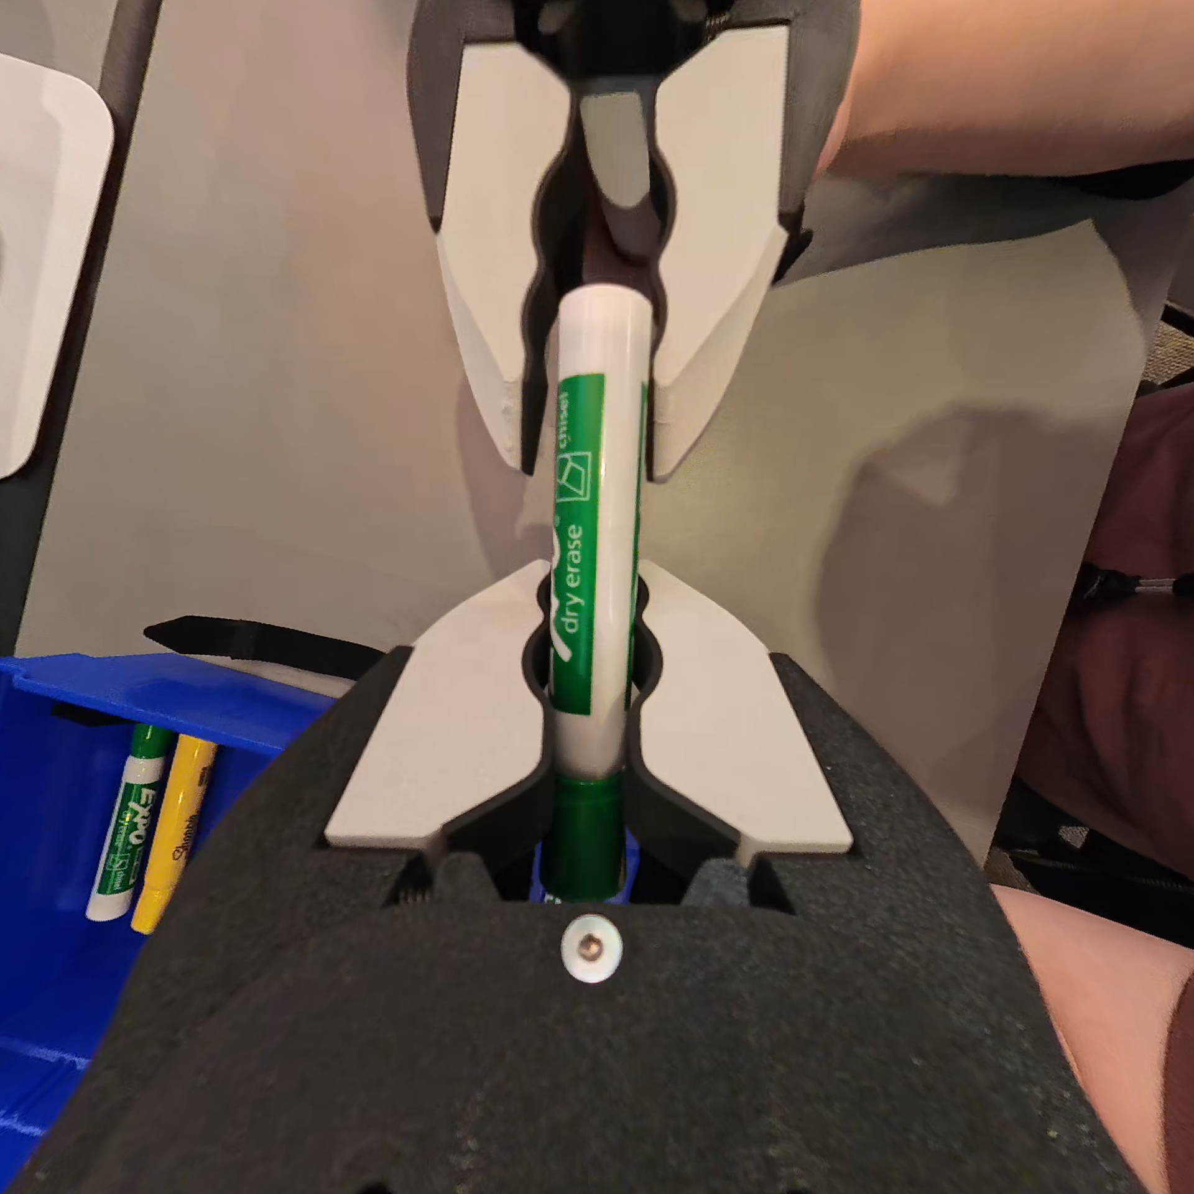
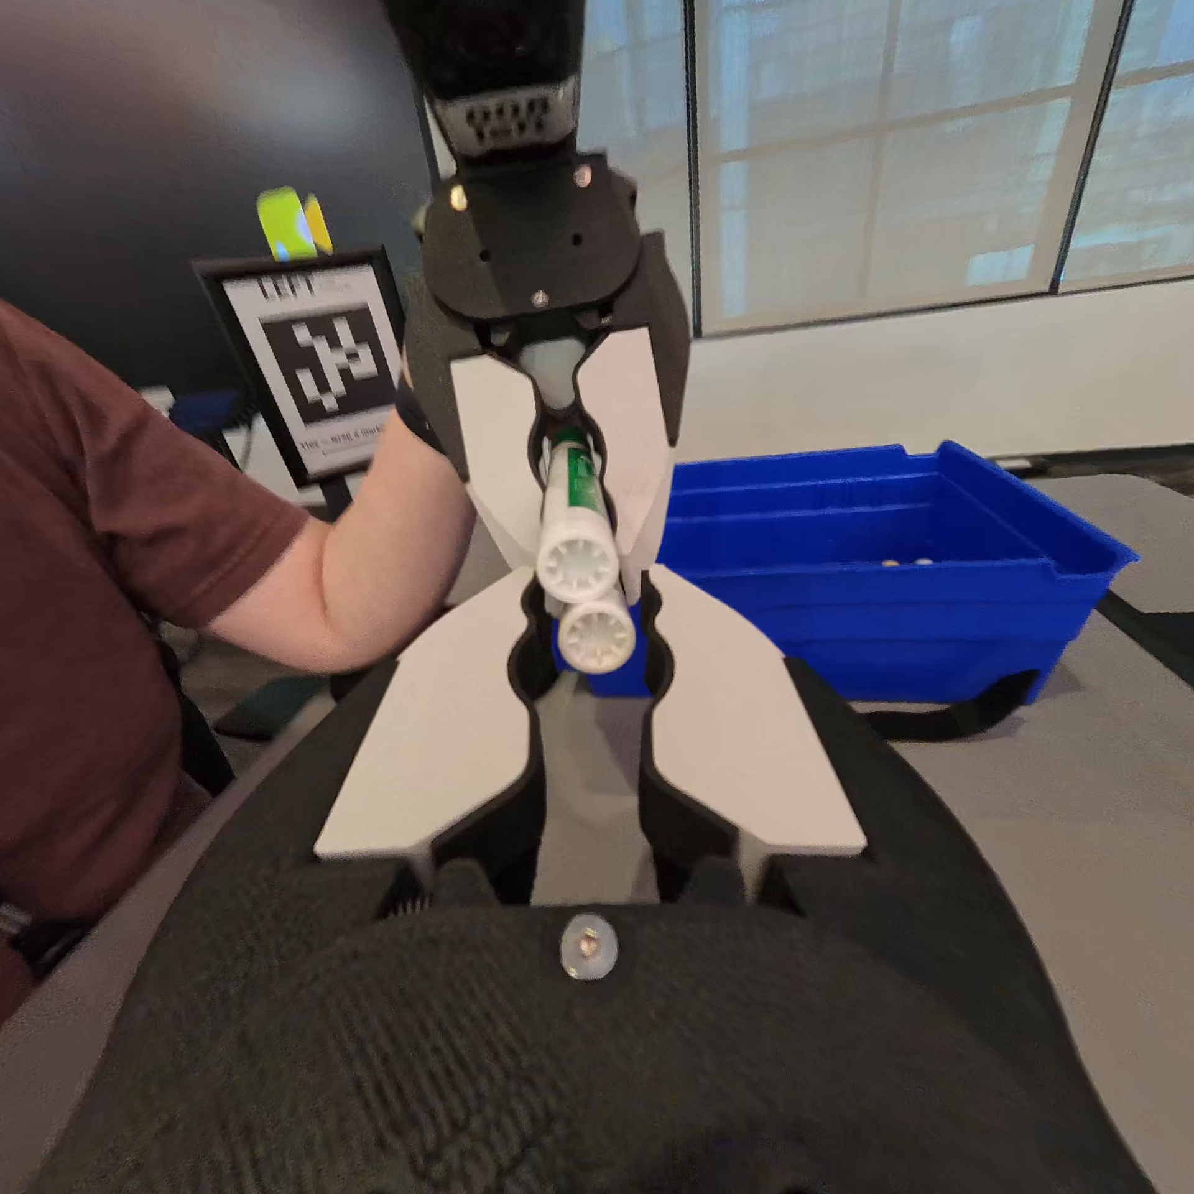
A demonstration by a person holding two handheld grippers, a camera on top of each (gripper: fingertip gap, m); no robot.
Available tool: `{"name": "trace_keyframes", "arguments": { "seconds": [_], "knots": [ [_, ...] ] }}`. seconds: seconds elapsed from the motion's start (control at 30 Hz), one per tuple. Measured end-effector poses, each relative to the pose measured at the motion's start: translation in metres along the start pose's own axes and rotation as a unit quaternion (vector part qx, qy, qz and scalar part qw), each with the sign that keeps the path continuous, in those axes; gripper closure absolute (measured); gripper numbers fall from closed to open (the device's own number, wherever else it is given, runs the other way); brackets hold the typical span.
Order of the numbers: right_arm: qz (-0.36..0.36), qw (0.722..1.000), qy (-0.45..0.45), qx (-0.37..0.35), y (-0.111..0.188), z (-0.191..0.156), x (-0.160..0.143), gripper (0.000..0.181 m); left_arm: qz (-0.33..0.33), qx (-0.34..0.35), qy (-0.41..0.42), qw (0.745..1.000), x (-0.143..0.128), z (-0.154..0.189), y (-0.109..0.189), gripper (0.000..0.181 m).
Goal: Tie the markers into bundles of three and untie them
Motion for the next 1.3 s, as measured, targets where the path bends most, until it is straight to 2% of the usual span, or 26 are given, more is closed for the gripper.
{"name": "trace_keyframes", "arguments": {
  "seconds": [0.1,0.2,0.27,0.33,0.47,0.7,0.97,1.17,1.3],
  "knots": [
    [-0.077,0.995,0.065,-0.019,0.000,-0.001,-0.002,0.140,-0.010,-0.001,-0.001,1.000,-0.002,0.001,-0.002,0.162],
    [-0.161,0.977,0.139,-0.031,0.001,-0.004,-0.008,0.133,-0.025,-0.008,-0.005,1.000,-0.003,0.003,-0.006,0.162],
    [-0.200,0.968,0.151,-0.023,-0.001,-0.008,-0.013,0.133,-0.039,-0.011,-0.009,0.999,-0.004,0.004,-0.011,0.162],
    [-0.221,0.965,0.139,-0.007,-0.004,-0.012,-0.017,0.141,-0.050,-0.017,-0.013,0.999,-0.004,0.006,-0.016,0.162],
    [-0.242,0.960,0.139,0.000,-0.005,-0.013,-0.023,0.160,-0.077,-0.024,-0.020,0.997,-0.007,0.010,-0.025,0.162],
    [-0.269,0.955,0.123,-0.004,-0.008,-0.015,-0.026,0.160,-0.111,-0.030,-0.024,0.993,-0.013,0.011,-0.032,0.162],
    [-0.233,0.966,0.110,0.000,-0.012,-0.014,-0.027,0.161,-0.105,-0.024,-0.026,0.994,-0.014,0.011,-0.025,0.161],
    [-0.226,0.968,0.106,0.005,-0.015,-0.016,-0.029,0.161,-0.160,-0.028,-0.035,0.986,-0.023,0.014,-0.036,0.164],
    [-0.225,0.969,0.102,0.003,-0.012,-0.014,-0.030,0.160,-0.160,-0.023,-0.038,0.986,-0.021,0.012,-0.039,0.164]
  ]
}}
Point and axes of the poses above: each gripper's, where its closed fingertips meet, y back along the fingers, x out of its top, z = x × y across the jaws, the point moved 7 cm from there along y, back along the fingers, and after that the axes turned 12 degrees about z, right-handed, at the moved point
